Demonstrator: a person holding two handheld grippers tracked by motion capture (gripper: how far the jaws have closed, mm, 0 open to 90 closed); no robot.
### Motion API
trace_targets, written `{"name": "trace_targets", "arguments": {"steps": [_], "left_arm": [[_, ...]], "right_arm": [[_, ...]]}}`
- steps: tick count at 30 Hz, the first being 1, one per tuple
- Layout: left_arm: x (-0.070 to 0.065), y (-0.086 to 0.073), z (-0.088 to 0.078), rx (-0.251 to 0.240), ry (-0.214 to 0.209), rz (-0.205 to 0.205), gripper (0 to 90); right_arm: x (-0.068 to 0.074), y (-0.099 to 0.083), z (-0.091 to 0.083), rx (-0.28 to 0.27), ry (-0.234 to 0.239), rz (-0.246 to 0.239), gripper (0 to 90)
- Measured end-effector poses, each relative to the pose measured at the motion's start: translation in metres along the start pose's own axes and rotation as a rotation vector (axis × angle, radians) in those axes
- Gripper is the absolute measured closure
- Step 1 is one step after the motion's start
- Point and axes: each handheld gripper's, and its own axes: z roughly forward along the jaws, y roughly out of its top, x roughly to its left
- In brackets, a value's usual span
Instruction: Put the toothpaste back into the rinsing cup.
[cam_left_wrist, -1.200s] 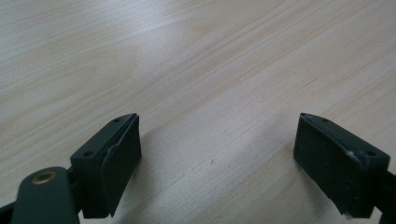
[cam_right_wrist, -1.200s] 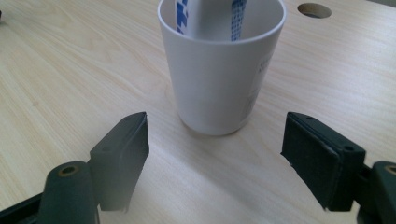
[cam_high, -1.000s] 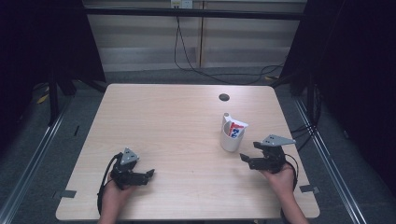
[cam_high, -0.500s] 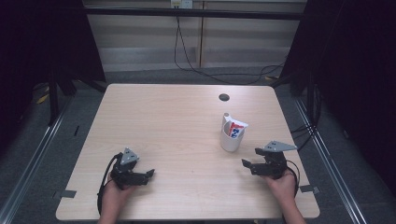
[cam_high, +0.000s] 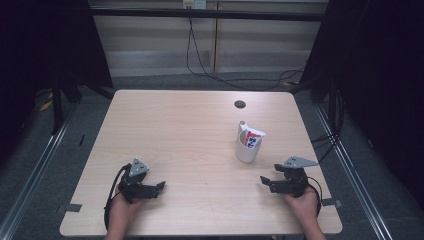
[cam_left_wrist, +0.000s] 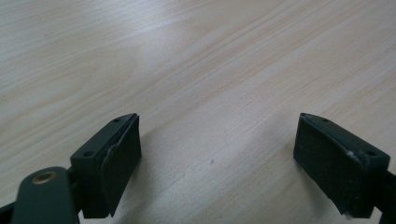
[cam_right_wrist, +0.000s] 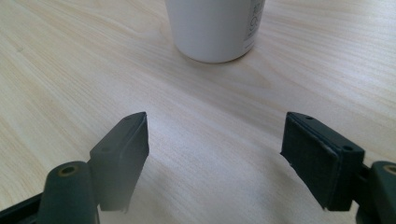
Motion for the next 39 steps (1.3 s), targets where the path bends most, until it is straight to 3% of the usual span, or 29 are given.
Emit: {"name": "trace_targets", "arguments": {"steps": [39], "left_arm": [[0.000,0.000,0.000,-0.003,0.000,-0.003,14.8]], "right_arm": [[-0.010,-0.024,-0.021,0.044,-0.060,-0.007,22.8]]}}
